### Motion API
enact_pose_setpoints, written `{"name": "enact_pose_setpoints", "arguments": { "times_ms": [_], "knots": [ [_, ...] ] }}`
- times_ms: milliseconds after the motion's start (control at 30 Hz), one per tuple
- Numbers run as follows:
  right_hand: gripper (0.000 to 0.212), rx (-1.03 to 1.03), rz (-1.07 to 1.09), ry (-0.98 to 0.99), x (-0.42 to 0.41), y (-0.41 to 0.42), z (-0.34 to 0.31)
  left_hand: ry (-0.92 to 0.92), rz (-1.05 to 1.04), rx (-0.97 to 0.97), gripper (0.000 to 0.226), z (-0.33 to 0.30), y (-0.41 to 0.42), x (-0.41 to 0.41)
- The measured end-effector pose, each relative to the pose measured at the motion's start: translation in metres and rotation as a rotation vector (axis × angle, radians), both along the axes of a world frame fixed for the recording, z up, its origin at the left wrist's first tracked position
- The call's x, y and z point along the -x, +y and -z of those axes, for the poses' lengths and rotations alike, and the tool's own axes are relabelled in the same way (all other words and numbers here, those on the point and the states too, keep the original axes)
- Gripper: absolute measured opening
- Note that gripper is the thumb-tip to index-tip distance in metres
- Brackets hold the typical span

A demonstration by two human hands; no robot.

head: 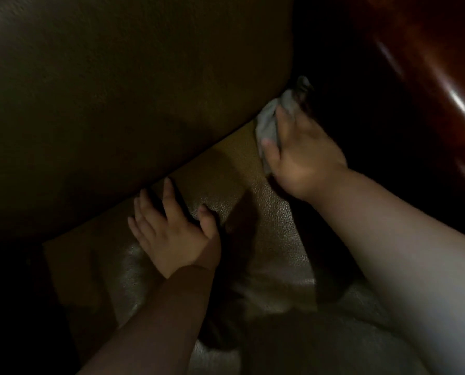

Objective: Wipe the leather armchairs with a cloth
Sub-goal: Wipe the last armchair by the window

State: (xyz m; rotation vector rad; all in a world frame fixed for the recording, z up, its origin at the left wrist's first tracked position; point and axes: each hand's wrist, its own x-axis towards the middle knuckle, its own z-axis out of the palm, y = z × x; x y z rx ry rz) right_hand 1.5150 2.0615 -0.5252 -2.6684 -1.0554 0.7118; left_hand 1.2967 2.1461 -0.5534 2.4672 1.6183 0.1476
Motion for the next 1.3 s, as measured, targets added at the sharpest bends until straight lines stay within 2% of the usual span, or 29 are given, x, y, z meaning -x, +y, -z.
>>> {"name": "enact_pose_setpoints", "arguments": {
  "times_ms": [67,167,233,300,400,467,567,633,667,733,800,867,933,1000,1067,1133,1167,1233,1300],
  "knots": [
    [0.073,-0.001,-0.183,-0.11,0.026,-0.032,-0.01,-0.003,-0.007,0.007,0.077,-0.002,-0.002,-0.002],
    [0.074,0.029,-0.3,-0.085,0.032,-0.063,-0.011,-0.018,-0.011,0.01,0.078,0.0,-0.002,-0.002],
    [0.077,0.039,-0.266,-0.057,0.015,-0.051,-0.003,-0.026,-0.012,0.002,0.077,0.004,-0.002,0.0],
    [0.077,0.035,-0.126,-0.017,-0.001,-0.024,0.006,-0.041,-0.01,-0.019,0.076,0.007,-0.001,0.0],
    [0.074,0.064,-0.043,-0.076,0.017,0.004,0.01,-0.049,-0.006,-0.028,0.076,0.009,-0.002,0.0],
    [0.074,-0.002,-0.177,-0.11,0.053,-0.004,0.001,-0.045,-0.01,-0.011,0.076,0.007,-0.002,0.001],
    [0.07,-0.129,-0.403,-0.042,0.104,-0.04,-0.012,-0.043,0.0,0.009,0.077,0.002,-0.001,0.0],
    [0.071,-0.047,-0.546,-0.056,0.096,-0.057,-0.016,-0.041,0.008,0.017,0.076,0.001,0.002,0.002],
    [0.071,-0.007,-0.547,-0.098,0.083,-0.059,-0.015,-0.037,0.011,0.02,0.075,0.001,0.002,0.003],
    [0.075,0.054,-0.39,-0.178,0.052,-0.054,-0.01,-0.035,0.017,0.027,0.074,0.002,0.002,0.006],
    [0.075,0.106,-0.147,-0.147,0.031,-0.038,-0.01,-0.032,0.023,0.034,0.074,0.0,0.002,0.008],
    [0.072,0.169,-0.001,-0.149,0.046,-0.023,-0.014,-0.016,0.033,0.078,0.072,-0.007,0.003,0.007],
    [0.072,0.164,-0.096,-0.174,0.09,-0.021,-0.021,-0.024,0.028,0.153,0.07,-0.018,0.008,0.007],
    [0.07,0.042,-0.31,-0.128,0.143,-0.039,-0.03,-0.04,0.068,0.23,0.07,-0.031,0.017,0.013],
    [0.068,-0.025,-0.485,-0.019,0.168,-0.065,-0.041,0.003,0.24,0.27,0.071,-0.043,0.029,0.033],
    [0.07,0.001,-0.55,-0.022,0.151,-0.081,-0.044,0.118,0.469,0.291,0.07,-0.052,0.043,0.07],
    [0.074,0.04,-0.491,-0.062,0.136,-0.085,-0.041,0.188,0.562,0.29,0.07,-0.052,0.049,0.093],
    [0.08,0.133,-0.192,-0.119,0.104,-0.083,-0.034,0.302,0.654,0.275,0.071,-0.046,0.053,0.141],
    [0.075,0.175,0.138,-0.144,0.101,-0.065,-0.031,0.265,0.609,0.248,0.073,-0.039,0.046,0.175]
  ]
}}
